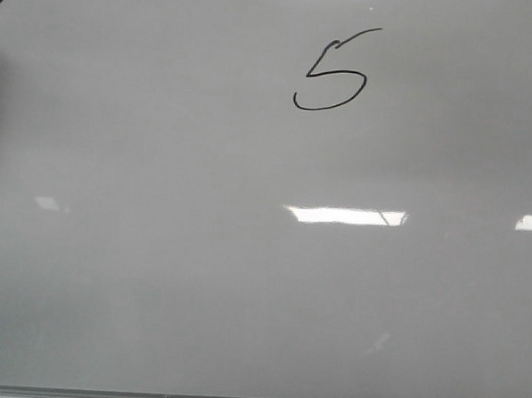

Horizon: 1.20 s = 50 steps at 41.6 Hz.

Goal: Write number 5 on whiteboard

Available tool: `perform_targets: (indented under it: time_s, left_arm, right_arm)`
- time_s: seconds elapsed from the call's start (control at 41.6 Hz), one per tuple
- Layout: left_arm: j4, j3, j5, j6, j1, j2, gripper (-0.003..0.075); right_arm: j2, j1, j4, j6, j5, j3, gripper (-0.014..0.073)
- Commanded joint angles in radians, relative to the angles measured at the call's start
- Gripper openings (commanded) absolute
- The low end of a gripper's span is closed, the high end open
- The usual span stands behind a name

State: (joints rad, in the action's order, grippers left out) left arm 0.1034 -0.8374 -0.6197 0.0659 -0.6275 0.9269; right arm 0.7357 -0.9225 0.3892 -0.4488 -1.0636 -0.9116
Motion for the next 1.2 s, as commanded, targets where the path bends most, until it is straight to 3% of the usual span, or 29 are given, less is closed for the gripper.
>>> perform_targets:
  time_s: [0.0, 0.192, 0.36, 0.721, 1.177]
  left_arm:
    - [0.011, -0.033, 0.072, 0.001, -0.008, -0.014, -0.0020]
    - [0.003, -0.029, 0.070, 0.001, -0.005, -0.043, -0.0020]
    - [-0.150, 0.007, 0.102, 0.001, 0.103, -0.123, -0.0020]
    - [-0.166, 0.358, 0.374, 0.001, 0.406, -0.421, -0.0020]
    - [-0.126, 0.767, 0.572, -0.001, 0.604, -0.846, -0.0020]
  right_arm:
    - [-0.001, 0.001, 0.040, 0.004, 0.052, -0.024, -0.0062]
    - [-0.001, 0.001, 0.040, 0.004, 0.052, -0.024, -0.0062]
    - [-0.001, 0.001, 0.040, 0.004, 0.051, -0.024, -0.0062]
    - [-0.001, 0.001, 0.040, 0.004, 0.051, -0.024, -0.0062]
    - [-0.001, 0.001, 0.040, 0.004, 0.051, -0.024, -0.0062]
